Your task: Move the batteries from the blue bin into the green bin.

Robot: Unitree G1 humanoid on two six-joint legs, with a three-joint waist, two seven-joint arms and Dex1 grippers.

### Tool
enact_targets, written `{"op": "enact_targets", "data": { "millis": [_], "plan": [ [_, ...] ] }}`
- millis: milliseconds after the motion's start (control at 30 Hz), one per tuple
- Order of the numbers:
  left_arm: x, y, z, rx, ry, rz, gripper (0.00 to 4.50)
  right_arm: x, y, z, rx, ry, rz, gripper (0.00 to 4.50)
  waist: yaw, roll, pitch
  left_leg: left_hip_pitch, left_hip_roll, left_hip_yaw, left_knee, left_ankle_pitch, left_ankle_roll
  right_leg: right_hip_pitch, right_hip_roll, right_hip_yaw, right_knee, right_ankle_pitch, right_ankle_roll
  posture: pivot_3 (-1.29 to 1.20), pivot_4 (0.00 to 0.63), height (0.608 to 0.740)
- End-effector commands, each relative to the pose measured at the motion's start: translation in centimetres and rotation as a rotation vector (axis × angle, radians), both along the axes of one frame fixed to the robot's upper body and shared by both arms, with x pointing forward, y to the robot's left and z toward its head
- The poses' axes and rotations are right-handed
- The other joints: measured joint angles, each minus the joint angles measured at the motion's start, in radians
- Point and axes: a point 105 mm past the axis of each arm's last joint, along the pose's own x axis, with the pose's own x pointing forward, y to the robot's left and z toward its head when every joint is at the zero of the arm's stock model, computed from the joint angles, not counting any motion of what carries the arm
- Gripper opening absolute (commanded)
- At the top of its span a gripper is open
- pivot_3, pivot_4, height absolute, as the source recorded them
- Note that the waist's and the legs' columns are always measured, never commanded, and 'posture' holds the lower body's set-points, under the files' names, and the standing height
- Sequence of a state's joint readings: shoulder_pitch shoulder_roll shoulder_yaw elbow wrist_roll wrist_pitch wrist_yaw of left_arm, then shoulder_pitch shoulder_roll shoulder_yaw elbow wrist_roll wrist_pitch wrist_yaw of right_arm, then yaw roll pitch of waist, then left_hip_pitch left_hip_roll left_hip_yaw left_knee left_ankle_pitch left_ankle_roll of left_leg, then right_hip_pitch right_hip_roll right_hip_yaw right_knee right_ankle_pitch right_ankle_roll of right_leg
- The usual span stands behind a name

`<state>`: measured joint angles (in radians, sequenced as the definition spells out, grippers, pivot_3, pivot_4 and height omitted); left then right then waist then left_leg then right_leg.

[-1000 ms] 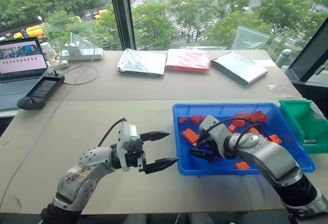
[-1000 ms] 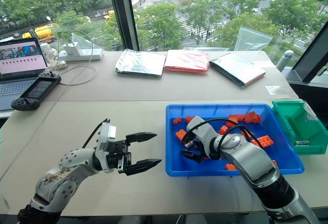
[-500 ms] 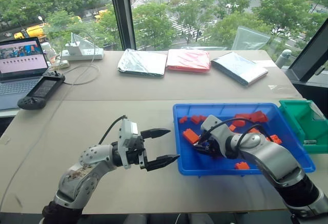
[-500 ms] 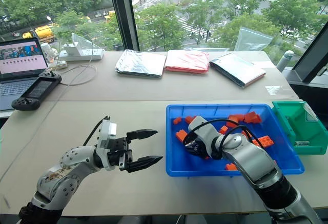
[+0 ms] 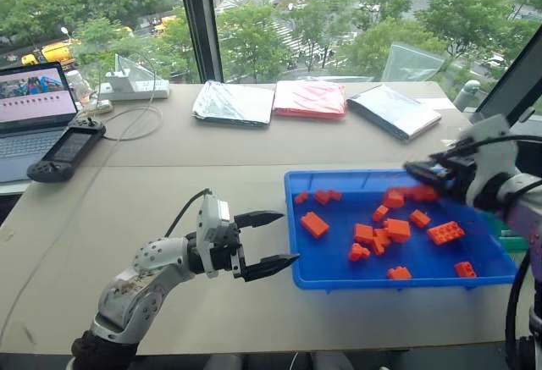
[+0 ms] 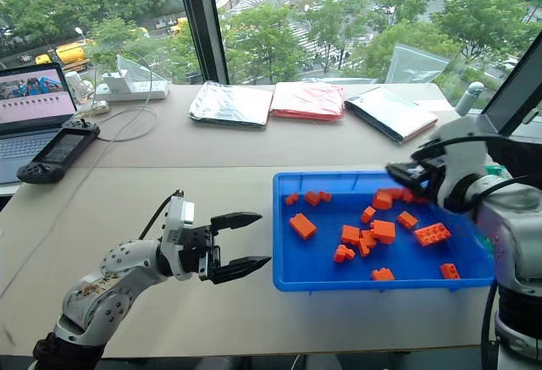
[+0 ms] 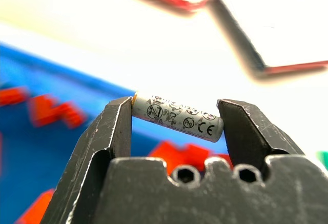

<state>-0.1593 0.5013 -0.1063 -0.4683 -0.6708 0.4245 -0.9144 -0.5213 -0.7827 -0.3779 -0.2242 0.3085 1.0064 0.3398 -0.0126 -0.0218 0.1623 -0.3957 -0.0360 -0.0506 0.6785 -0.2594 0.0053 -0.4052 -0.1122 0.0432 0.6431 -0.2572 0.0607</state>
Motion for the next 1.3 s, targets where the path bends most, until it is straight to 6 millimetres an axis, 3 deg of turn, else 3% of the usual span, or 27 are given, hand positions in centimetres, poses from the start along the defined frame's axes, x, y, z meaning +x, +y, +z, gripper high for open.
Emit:
{"op": "enact_targets", "data": {
  "millis": [33,67,133,267,367,433,567,800,867,967,1033,1200,1300],
  "plan": [
    [-0.4,-0.3,0.8,-0.013,-0.032,-0.025,4.5,-2.0,-8.1,2.4,0.018,-0.177,-0.481,2.44,0.006,0.0,0.0,0.0,0.0,0.0,0.0,0.0,0.0,0.0,0.0,0.0,0.0,0.0,0.0,0.0,0.15,0.74],
    [-0.4,-0.3,0.9,-0.013,-0.033,-0.024,4.5,-2.7,-9.5,2.1,0.06,-0.202,-0.587,2.44,0.011,0.0,0.0,0.0,0.0,-0.001,-0.001,0.0,0.0,0.0,0.0,-0.001,0.001,0.0,0.0,0.0,0.15,0.74],
    [-0.3,-0.3,0.9,-0.013,-0.034,-0.024,4.5,-3.4,-10.7,1.1,0.088,-0.199,-0.68,2.44,0.012,0.001,0.0,-0.001,0.0,-0.001,-0.001,0.0,0.0,-0.001,0.0,-0.001,0.0,0.0,0.0,0.0,0.15,0.74],
    [-0.3,-0.4,0.9,-0.016,-0.035,-0.026,4.5,-2.5,-9.8,-0.1,0.114,-0.176,-0.642,2.44,0.0,0.001,-0.001,-0.002,0.0,0.0,-0.001,0.0,0.0,-0.001,0.0,0.0,0.003,0.0,0.0,0.0,0.15,0.74],
    [-0.3,-0.4,1.0,-0.017,-0.036,-0.026,4.5,-2.9,-10.4,-0.4,0.108,-0.173,-0.685,2.44,-0.005,0.003,-0.001,-0.001,0.0,0.001,-0.001,0.0,0.0,-0.001,0.0,0.001,0.001,0.0,0.0,0.0,0.15,0.74],
    [-0.3,-0.4,1.0,-0.017,-0.036,-0.026,4.5,-3.1,-10.9,-0.8,0.128,-0.166,-0.701,3.45,-0.005,0.003,-0.001,-0.001,0.0,0.001,-0.001,0.0,0.0,-0.001,0.0,0.001,0.001,0.0,0.0,0.0,0.15,0.74],
    [-0.3,-0.5,1.0,-0.016,-0.038,-0.026,4.5,-3.1,-10.9,-1.0,0.135,-0.167,-0.697,4.45,-0.004,0.003,-0.001,-0.001,0.0,0.001,0.0,0.0,0.0,0.0,0.0,0.001,0.001,0.0,0.0,0.0,0.15,0.74],
    [-0.2,-0.5,1.0,-0.017,-0.039,-0.027,4.5,-2.8,-10.1,0.9,0.102,-0.252,-0.642,4.45,-0.004,0.003,-0.001,-0.001,0.0,0.001,0.0,0.0,0.0,0.0,0.0,0.001,0.001,0.0,0.0,0.0,0.15,0.74],
    [-0.2,-0.4,1.0,-0.017,-0.039,-0.024,4.5,-2.1,-8.9,1.7,0.087,-0.281,-0.556,4.45,-0.004,0.003,-0.001,-0.001,0.0,0.001,0.0,0.0,0.0,0.0,0.0,0.001,0.001,0.0,0.0,0.0,0.15,0.74],
    [-0.1,-0.3,1.0,-0.014,-0.04,-0.018,4.5,-0.8,-5.4,2.6,0.059,-0.3,-0.332,4.45,-0.007,0.003,-0.001,0.0,0.0,0.001,0.0,0.0,0.0,0.0,0.0,0.001,0.001,0.0,0.0,0.0,0.15,0.74],
    [-0.1,-0.3,1.1,-0.014,-0.039,-0.01,4.5,-0.4,-2.1,2.7,0.022,-0.288,-0.128,4.45,-0.008,0.003,-0.001,0.0,0.001,0.001,-0.001,0.0,0.0,0.0,0.001,0.001,0.001,0.0,0.0,0.0,0.15,0.74],
    [-0.2,-0.1,1.1,-0.011,-0.038,-0.002,4.5,-2.8,6.3,-0.3,-0.06,-0.138,0.39,4.45,0.001,0.003,-0.001,0.0,0.002,-0.001,-0.001,0.0,0.0,0.001,0.002,0.0,-0.001,0.0,0.0,0.0,0.15,0.74],
    [0.5,0.5,1.1,-0.021,-0.016,0.076,4.5,-3.9,6.6,-1.4,-0.027,-0.116,0.424,4.45,0.004,0.003,-0.001,-0.001,0.001,-0.001,0.0,0.0,0.0,0.001,0.001,-0.001,-0.001,0.0,0.0,0.0,0.15,0.74]
  ]
}}
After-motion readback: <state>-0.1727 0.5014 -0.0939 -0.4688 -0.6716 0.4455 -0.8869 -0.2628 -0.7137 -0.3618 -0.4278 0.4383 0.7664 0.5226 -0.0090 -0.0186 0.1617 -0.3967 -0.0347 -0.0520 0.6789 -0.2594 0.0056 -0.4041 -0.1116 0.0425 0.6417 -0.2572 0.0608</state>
